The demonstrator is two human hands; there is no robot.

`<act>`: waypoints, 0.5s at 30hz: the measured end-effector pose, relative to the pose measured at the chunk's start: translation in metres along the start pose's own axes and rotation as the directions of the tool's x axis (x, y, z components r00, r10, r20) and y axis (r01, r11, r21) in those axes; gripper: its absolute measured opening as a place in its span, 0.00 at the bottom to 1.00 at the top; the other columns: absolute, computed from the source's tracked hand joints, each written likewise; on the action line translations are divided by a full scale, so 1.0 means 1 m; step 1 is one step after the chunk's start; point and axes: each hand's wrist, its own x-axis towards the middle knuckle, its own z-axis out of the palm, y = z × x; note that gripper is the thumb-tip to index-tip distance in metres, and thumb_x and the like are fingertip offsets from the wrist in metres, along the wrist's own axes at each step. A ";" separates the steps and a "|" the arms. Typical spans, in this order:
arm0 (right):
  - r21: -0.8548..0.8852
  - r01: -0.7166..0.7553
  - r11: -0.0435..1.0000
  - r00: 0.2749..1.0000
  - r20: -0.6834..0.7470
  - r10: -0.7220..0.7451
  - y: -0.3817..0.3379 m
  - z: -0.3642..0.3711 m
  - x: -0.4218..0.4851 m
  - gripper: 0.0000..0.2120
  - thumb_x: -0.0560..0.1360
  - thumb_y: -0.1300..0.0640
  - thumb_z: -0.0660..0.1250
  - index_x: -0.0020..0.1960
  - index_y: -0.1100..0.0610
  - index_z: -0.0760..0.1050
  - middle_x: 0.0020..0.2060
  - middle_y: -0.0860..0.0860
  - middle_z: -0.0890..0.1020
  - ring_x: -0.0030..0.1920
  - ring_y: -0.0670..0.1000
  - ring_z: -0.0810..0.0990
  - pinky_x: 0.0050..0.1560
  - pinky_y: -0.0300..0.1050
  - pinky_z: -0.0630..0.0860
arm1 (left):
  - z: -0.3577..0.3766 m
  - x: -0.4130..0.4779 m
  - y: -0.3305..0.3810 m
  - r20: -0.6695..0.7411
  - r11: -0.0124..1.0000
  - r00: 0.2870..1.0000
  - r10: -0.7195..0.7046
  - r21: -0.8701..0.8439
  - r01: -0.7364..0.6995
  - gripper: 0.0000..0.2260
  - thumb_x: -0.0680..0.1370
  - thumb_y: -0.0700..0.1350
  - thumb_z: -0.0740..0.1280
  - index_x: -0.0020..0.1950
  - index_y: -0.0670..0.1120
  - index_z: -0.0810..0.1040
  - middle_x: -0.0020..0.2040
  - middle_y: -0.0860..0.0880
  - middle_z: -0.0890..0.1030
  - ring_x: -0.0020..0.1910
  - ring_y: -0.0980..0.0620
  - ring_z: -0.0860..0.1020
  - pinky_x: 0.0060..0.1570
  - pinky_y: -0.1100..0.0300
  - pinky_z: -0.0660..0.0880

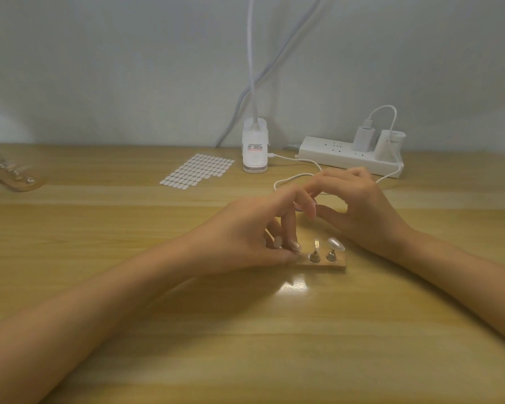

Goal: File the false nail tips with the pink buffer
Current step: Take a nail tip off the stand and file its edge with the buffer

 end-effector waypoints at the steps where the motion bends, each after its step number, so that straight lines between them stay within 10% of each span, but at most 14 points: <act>1: -0.004 0.002 1.000 1.000 0.000 -0.002 0.000 0.000 0.000 0.05 0.76 0.53 0.71 0.51 0.47 0.80 0.47 0.37 0.80 0.48 0.45 0.81 0.53 0.53 0.66 | -0.001 0.000 0.002 0.009 0.999 1.000 0.007 0.033 -0.007 0.21 0.73 0.36 0.76 0.58 0.54 0.72 0.40 0.59 0.80 0.42 0.57 0.81 0.43 0.64 0.78; 8: 0.016 0.003 1.000 1.000 -0.028 -0.003 -0.002 0.000 0.001 0.05 0.78 0.47 0.65 0.52 0.42 0.77 0.47 0.31 0.77 0.48 0.39 0.77 0.52 0.48 0.67 | 0.001 -0.003 0.010 0.000 0.917 0.981 0.194 0.356 -0.181 0.30 0.75 0.40 0.72 0.68 0.60 0.60 0.45 0.61 0.81 0.49 0.57 0.81 0.49 0.49 0.79; 12: 0.134 -0.006 0.991 0.998 -0.054 0.013 -0.002 -0.002 0.005 0.09 0.79 0.53 0.71 0.51 0.58 0.83 0.46 0.45 0.85 0.45 0.47 0.84 0.49 0.59 0.77 | -0.009 -0.002 0.008 -0.104 0.985 0.980 0.172 0.021 -0.171 0.32 0.74 0.35 0.74 0.72 0.54 0.65 0.42 0.56 0.83 0.49 0.55 0.84 0.51 0.54 0.82; 15: 0.229 -0.077 0.970 0.994 -0.059 0.093 -0.002 -0.004 0.006 0.09 0.77 0.55 0.72 0.52 0.61 0.83 0.47 0.52 0.85 0.46 0.47 0.84 0.51 0.47 0.79 | -0.010 0.001 0.004 -0.265 0.929 0.963 0.054 -0.340 -0.146 0.31 0.74 0.36 0.76 0.72 0.51 0.67 0.42 0.51 0.82 0.47 0.45 0.86 0.49 0.53 0.83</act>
